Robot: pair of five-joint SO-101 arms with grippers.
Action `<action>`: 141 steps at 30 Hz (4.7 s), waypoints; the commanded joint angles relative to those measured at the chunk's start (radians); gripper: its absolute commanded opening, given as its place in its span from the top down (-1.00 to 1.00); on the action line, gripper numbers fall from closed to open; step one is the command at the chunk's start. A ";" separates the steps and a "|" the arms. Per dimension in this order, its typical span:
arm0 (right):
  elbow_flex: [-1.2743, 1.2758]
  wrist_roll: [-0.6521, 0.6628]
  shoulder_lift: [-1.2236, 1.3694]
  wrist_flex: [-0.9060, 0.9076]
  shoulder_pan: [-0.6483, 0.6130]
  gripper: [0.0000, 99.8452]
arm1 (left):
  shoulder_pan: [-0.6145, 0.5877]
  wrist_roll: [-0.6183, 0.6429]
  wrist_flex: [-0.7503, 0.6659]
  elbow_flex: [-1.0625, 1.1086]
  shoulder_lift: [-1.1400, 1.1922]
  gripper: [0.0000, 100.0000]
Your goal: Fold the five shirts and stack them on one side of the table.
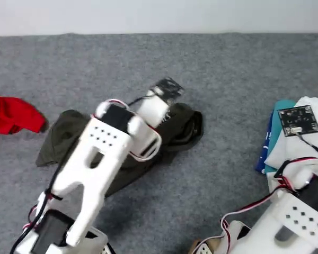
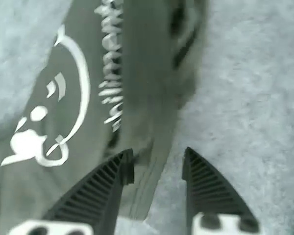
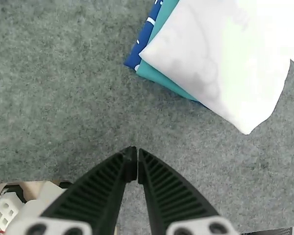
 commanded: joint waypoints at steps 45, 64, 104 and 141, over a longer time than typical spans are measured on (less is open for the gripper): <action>-0.939 -0.898 1.357 -0.094 -1.712 0.58 | -1.537 -0.308 -0.002 0.065 -0.365 0.75; -1.054 -0.941 1.693 -0.153 -1.759 0.58 | -1.580 -0.311 -0.002 0.062 -0.367 0.75; -0.684 -0.540 0.903 0.042 -1.497 0.98 | -1.455 -0.308 0.064 0.064 -0.368 0.75; -0.222 -0.166 0.493 0.013 -0.823 0.98 | -0.396 -0.143 -0.344 0.702 -0.267 0.54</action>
